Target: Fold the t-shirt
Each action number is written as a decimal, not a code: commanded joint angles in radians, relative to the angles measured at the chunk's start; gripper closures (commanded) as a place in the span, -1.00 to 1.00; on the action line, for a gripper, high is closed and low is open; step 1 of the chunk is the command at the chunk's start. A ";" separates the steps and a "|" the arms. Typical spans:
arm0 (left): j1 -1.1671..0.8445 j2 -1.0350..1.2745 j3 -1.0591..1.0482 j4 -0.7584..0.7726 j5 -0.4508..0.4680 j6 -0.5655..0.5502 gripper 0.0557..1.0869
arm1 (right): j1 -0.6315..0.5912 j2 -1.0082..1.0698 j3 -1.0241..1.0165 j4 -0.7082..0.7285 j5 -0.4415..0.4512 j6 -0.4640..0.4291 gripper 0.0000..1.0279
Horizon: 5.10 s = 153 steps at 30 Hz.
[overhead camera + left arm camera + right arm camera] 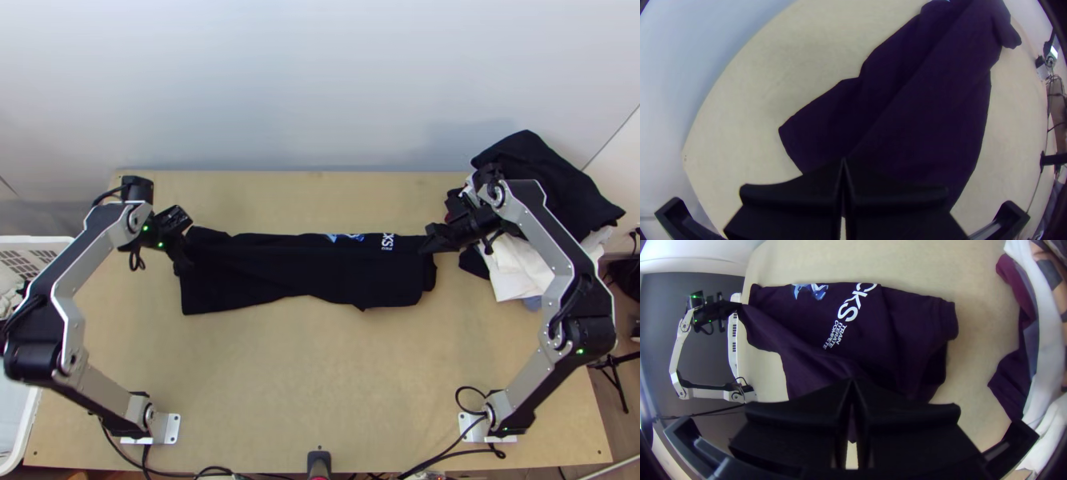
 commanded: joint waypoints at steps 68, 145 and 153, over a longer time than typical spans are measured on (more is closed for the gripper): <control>0.213 0.157 0.126 -0.270 0.295 -0.490 -0.86 | 0.339 0.167 0.115 0.208 0.074 -0.054 0.94; 0.400 0.211 0.230 -0.449 0.565 -0.332 0.92 | 0.255 0.124 0.394 -0.210 0.035 -0.066 -0.71; 0.553 0.246 0.284 -0.577 0.565 -0.199 0.92 | 0.253 0.107 0.346 -0.215 0.035 -0.067 -0.74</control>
